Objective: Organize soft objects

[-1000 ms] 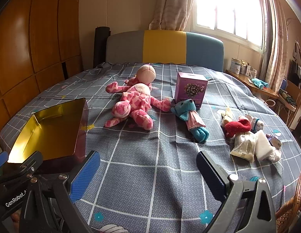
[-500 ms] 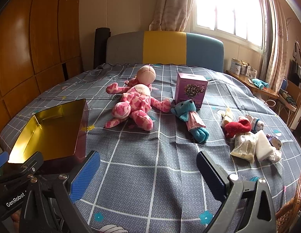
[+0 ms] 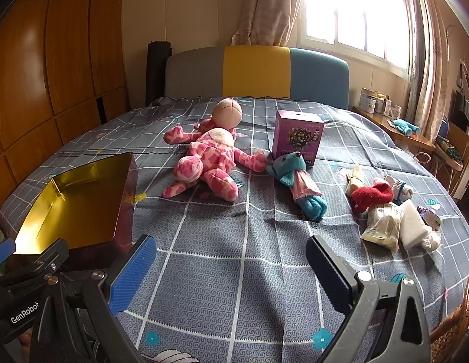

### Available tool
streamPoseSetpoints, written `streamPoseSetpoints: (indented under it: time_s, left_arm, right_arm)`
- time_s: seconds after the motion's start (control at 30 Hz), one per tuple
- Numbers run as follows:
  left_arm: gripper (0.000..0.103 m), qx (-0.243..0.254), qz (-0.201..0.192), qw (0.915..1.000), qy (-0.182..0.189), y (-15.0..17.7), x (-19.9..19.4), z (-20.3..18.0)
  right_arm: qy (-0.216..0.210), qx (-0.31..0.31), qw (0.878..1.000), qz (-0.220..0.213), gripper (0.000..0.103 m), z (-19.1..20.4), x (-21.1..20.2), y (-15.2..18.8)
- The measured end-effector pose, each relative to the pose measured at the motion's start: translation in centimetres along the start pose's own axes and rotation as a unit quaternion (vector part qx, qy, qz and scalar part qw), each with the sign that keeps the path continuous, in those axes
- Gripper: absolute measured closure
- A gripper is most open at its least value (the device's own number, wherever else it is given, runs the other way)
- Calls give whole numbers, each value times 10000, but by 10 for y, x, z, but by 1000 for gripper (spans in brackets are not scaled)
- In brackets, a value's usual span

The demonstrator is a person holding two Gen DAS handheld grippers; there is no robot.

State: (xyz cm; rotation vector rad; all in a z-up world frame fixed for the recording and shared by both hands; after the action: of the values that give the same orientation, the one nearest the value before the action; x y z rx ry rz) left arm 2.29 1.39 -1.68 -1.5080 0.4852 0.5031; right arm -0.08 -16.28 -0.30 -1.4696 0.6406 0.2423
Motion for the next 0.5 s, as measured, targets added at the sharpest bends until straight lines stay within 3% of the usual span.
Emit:
streamPoseSetpoints:
  time_s: [0.2, 0.3, 0.5]
  left_arm:
    - [0, 51, 27, 10000, 47, -1, 3, -4]
    - [0, 56, 36, 9996, 272, -3, 4, -8]
    - [0, 244, 228, 9886, 1469, -22, 9, -33]
  right_arm:
    - [-47, 38, 10000, 74, 1, -3, 5, 0]
    - [-79, 37, 9999, 62, 1, -7, 7, -3]
    - [-477, 591, 9966, 313, 2, -59, 15, -19]
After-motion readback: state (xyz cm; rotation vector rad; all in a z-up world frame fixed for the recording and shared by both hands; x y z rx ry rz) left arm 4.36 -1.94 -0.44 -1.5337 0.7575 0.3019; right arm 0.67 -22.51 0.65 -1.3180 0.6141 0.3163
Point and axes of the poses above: each gripper's, at about its wrist camera, not at the fingertips, and x roughly the way its jaws point, z to its left, y to its underside, the point moved 2 cm from there along x, roughly the way its jaws point, and after that the axes turned 4 degrees about -z, right-handed, at the moved point
